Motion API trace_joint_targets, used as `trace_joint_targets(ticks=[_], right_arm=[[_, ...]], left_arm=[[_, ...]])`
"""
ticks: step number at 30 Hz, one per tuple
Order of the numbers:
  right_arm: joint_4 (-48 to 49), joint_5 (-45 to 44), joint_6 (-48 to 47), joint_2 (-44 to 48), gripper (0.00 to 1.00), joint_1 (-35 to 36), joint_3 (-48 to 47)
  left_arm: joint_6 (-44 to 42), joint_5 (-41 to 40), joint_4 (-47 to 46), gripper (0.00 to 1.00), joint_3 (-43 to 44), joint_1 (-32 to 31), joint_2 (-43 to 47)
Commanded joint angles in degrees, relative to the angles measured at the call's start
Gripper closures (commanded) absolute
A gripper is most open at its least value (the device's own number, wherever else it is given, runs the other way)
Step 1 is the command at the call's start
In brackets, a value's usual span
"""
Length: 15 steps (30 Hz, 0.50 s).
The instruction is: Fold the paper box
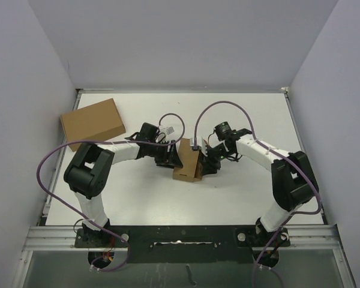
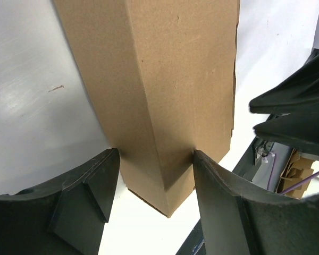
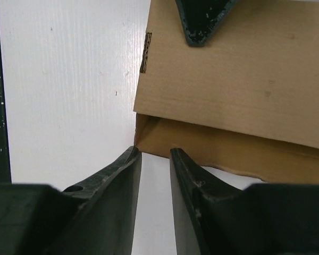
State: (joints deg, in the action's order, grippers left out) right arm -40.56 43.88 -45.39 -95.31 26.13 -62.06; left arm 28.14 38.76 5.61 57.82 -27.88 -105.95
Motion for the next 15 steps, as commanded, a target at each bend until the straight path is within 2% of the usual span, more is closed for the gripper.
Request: trace_joint_targets(ticks=[1, 5, 9, 15], right_arm=[[-0.4, 5.8, -0.2, 4.3, 0.68, -4.3, -3.7], [4.0, 7.9, 7.0, 2.0, 0.61, -15.2, -6.2], [3.4, 11.3, 11.4, -7.2, 0.60, -22.4, -13.4], [-0.1, 12.6, 10.9, -17.4, 0.57, -22.4, -24.4]], left_arm=[[-3.5, 0.3, 2.2, 0.44, 3.2, -0.3, -2.4], [-4.7, 0.9, 3.1, 0.44, 4.7, -0.3, -3.4], [-5.9, 1.8, 3.9, 0.44, 6.0, -0.3, -4.5], [-8.0, 1.8, 6.0, 0.44, 7.7, -0.3, -5.6]])
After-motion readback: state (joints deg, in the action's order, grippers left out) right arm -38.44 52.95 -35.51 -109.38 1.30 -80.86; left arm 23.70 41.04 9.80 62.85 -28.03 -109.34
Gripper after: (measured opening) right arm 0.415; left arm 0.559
